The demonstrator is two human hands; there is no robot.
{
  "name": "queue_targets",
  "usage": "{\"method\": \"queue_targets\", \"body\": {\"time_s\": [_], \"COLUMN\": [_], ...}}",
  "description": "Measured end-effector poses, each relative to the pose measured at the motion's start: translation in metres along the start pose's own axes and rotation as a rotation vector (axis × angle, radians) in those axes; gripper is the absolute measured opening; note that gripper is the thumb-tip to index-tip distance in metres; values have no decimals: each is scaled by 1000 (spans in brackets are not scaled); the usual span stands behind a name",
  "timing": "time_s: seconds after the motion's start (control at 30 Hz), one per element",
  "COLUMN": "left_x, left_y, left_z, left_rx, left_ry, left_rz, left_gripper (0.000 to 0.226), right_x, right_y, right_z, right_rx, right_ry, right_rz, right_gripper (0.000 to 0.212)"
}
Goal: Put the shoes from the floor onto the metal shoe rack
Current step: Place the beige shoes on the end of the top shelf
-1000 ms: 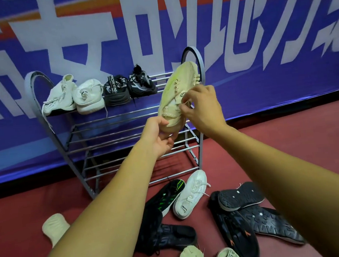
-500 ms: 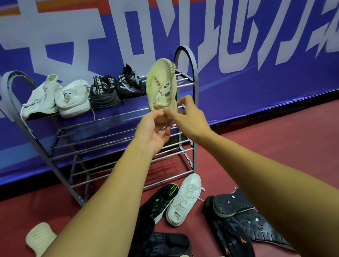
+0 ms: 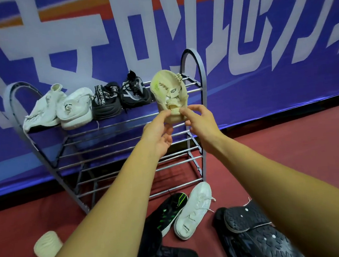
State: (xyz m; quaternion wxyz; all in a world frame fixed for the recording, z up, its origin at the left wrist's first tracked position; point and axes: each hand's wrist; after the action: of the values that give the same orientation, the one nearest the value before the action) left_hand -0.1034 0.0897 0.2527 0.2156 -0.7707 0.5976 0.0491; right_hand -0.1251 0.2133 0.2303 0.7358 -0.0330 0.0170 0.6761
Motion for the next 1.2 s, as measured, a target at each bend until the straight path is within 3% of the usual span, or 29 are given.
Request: {"method": "queue_targets", "body": {"time_s": [0.2, 0.4, 0.63, 0.97, 1.1, 1.2], "left_x": [-8, 1, 3, 37, 61, 72], "left_y": [28, 56, 77, 75, 68, 58], "left_z": [3, -7, -9, 0, 18, 28], "left_rx": [-40, -120, -151, -121, -59, -36], "left_ry": [-48, 52, 26, 240, 380, 488], "left_rz": [11, 60, 74, 33, 18, 39], "left_gripper": [18, 32, 26, 11, 6, 8], "right_x": [2, -14, -37, -35, -20, -9], "right_y": [29, 57, 78, 73, 57, 45], "right_z": [7, 10, 2, 5, -9, -31], "right_rx": [32, 55, 109, 88, -26, -137], "right_ry": [38, 80, 148, 118, -25, -246], "right_rz": [28, 6, -45, 17, 62, 120], "right_gripper": [36, 33, 31, 32, 31, 18]}}
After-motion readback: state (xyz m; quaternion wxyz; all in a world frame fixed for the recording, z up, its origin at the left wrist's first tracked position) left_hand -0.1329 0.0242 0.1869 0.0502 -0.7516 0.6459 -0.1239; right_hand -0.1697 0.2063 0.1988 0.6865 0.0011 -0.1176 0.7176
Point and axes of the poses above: each hand's wrist, its own y-axis towards the middle knuckle, its own x-axis out of the back of the hand, z = x × y, and after that the axes turned 6 degrees about -x, right-handed
